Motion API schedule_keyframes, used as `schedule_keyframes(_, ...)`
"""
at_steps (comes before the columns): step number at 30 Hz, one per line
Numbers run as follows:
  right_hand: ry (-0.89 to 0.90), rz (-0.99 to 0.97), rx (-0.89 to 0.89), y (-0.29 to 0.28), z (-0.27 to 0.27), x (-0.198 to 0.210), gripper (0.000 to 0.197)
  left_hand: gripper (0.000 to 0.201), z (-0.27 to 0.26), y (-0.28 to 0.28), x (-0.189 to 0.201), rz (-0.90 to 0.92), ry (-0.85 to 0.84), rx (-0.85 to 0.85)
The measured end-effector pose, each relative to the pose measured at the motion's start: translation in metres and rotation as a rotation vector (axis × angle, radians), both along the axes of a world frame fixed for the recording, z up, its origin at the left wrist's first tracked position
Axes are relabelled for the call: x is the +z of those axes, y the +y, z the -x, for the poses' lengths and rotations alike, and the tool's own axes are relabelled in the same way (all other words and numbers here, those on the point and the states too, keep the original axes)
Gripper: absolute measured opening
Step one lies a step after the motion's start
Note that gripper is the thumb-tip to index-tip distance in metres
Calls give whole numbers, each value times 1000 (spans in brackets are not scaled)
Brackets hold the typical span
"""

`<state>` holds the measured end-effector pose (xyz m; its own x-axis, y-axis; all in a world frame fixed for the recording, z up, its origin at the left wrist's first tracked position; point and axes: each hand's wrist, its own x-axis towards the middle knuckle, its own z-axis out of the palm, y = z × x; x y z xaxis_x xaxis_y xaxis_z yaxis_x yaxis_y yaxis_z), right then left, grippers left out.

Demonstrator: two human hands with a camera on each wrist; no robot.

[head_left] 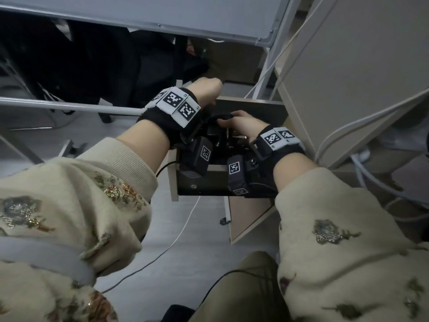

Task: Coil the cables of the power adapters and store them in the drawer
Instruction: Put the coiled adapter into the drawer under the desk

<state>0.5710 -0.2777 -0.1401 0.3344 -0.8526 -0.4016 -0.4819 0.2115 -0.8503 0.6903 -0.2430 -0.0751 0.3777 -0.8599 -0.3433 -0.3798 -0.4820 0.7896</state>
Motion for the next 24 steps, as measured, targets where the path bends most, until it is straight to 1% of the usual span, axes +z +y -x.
schedule_keyframes(2, 126, 36, 60, -3, -1, -10, 46, 39, 1, -5, -6, 1, 15, 20)
schedule_keyframes(3, 173, 51, 83, -5, 0, -13, 52, 41, 3, -3, -7, 8, 26, 22)
schedule_keyframes(4, 192, 69, 107, -9, 2, -16, 52, 42, 4, -2, -9, 1, 32, 24)
schedule_keyframes(8, 225, 108, 179, -10, 3, -15, 43, 41, 5, 2, -12, -34, 32, 6)
schedule_keyframes(12, 127, 119, 145, -8, -1, -23, 24, 41, 0, 4, -16, -71, 61, -32)
schedule_keyframes(14, 133, 120, 119, -8, -4, -23, 26, 41, -3, 4, -18, -77, 67, -22)
schedule_keyframes(17, 86, 87, 77, -8, -4, -23, 40, 40, -6, 6, -21, -76, 59, -6)
schedule_keyframes(18, 94, 82, 76, -8, -4, -24, 39, 40, -7, 5, -23, -81, 62, -11)
schedule_keyframes(21, 163, 122, 113, -7, -3, -26, 20, 38, -6, 7, -27, -122, 76, -55)
schedule_keyframes(22, 187, 148, 116, -6, -4, -26, 18, 35, -5, 8, -29, -143, 84, -76)
schedule_keyframes(24, 246, 198, 106, -4, -7, -28, 24, 27, -2, 11, -29, -179, 74, -121)
